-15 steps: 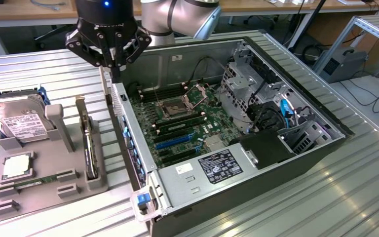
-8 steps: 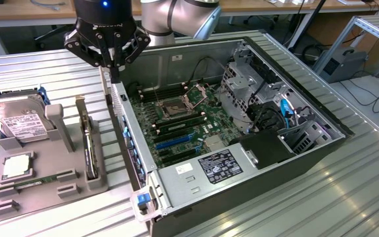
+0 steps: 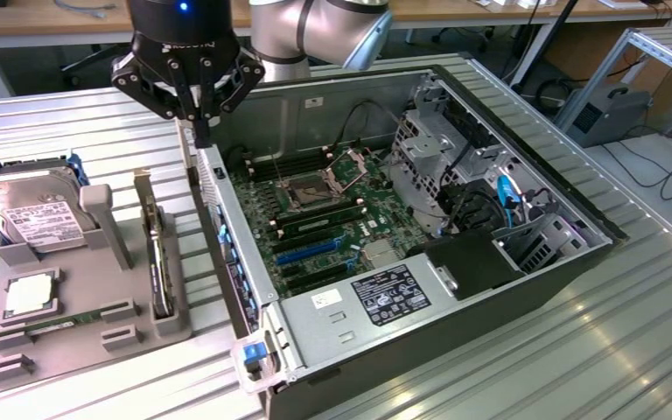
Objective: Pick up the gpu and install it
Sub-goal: 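Reach for the gpu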
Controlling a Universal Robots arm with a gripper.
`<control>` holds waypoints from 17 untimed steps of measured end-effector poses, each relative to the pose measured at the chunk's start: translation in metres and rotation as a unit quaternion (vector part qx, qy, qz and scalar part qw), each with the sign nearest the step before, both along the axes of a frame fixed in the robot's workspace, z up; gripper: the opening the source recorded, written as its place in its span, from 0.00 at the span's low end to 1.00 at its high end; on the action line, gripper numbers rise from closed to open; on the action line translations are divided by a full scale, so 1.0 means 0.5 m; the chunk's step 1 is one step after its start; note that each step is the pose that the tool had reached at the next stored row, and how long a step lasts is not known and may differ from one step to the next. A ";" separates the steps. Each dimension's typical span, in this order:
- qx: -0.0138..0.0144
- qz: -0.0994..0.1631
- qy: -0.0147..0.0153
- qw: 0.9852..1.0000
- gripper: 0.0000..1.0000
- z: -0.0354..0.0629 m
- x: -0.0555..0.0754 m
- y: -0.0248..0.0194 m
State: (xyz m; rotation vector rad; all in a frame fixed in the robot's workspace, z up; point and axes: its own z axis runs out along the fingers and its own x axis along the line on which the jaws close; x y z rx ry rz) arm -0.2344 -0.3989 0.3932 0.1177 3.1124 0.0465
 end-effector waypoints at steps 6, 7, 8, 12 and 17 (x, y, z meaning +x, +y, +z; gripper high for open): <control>-0.002 0.000 0.000 1.000 0.11 0.000 -0.021 0.0000; -0.003 0.000 0.000 1.000 0.11 0.000 -0.026 0.0000; -0.003 0.000 0.000 1.000 0.11 0.000 -0.031 0.0000; -0.004 0.000 0.000 1.000 0.11 0.000 -0.040 0.0000; -0.004 0.000 0.000 1.000 0.11 0.000 -0.046 0.0000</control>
